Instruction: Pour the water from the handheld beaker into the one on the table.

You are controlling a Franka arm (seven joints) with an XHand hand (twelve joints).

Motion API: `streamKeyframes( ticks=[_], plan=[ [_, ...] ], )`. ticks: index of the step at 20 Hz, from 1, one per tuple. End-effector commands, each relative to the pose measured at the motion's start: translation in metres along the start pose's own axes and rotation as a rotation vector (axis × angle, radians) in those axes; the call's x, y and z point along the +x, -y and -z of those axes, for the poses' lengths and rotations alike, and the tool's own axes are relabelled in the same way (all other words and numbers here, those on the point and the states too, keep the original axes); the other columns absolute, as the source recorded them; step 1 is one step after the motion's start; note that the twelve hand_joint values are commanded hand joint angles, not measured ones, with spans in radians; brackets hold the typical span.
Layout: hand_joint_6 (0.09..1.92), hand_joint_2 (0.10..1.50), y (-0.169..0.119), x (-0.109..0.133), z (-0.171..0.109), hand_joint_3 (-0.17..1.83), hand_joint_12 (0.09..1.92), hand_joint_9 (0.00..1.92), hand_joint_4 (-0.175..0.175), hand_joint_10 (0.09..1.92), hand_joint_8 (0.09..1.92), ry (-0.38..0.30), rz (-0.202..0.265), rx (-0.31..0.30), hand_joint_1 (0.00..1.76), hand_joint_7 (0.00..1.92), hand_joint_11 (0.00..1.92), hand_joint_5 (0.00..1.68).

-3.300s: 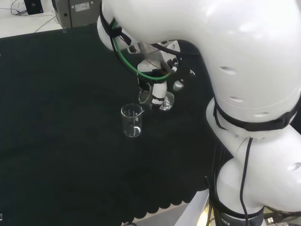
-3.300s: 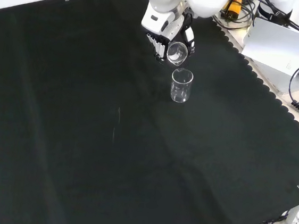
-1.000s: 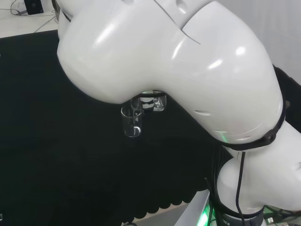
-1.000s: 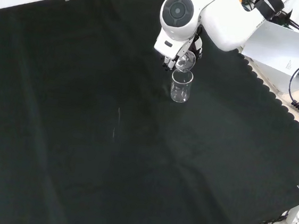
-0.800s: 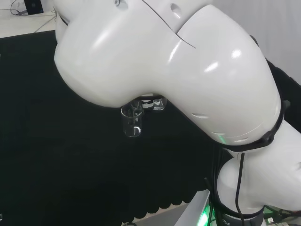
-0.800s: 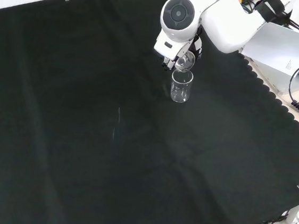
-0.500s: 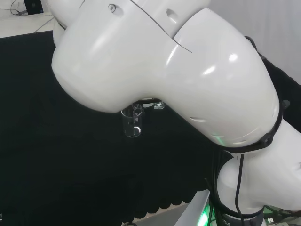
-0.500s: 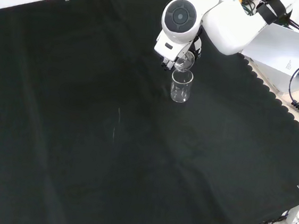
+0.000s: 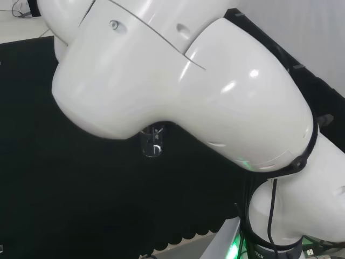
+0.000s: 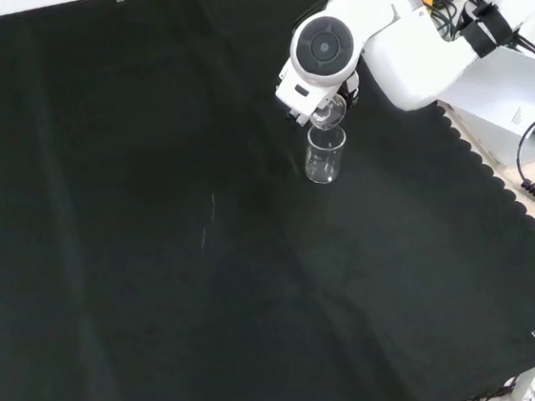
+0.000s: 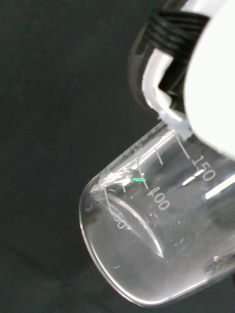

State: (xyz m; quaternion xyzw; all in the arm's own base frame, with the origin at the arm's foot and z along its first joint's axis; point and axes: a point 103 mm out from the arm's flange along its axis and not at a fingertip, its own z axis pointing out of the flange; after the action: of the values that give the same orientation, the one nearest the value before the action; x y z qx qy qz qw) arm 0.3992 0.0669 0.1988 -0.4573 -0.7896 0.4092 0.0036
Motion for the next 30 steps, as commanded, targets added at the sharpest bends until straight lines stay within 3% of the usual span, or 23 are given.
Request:
streamKeyframes(
  ticks=[1,30],
  plan=[
    [0.23,0.50,0.000,0.000,0.003,0.79,0.63,1.85,-0.175,0.09,0.12,0.019,-0.013,0.020,1.34,1.61,1.56,1.52],
    [0.24,0.50,0.000,0.009,0.017,0.79,0.64,1.85,-0.175,0.09,0.13,0.146,-0.047,0.100,1.34,1.60,1.57,1.51]
  ],
)
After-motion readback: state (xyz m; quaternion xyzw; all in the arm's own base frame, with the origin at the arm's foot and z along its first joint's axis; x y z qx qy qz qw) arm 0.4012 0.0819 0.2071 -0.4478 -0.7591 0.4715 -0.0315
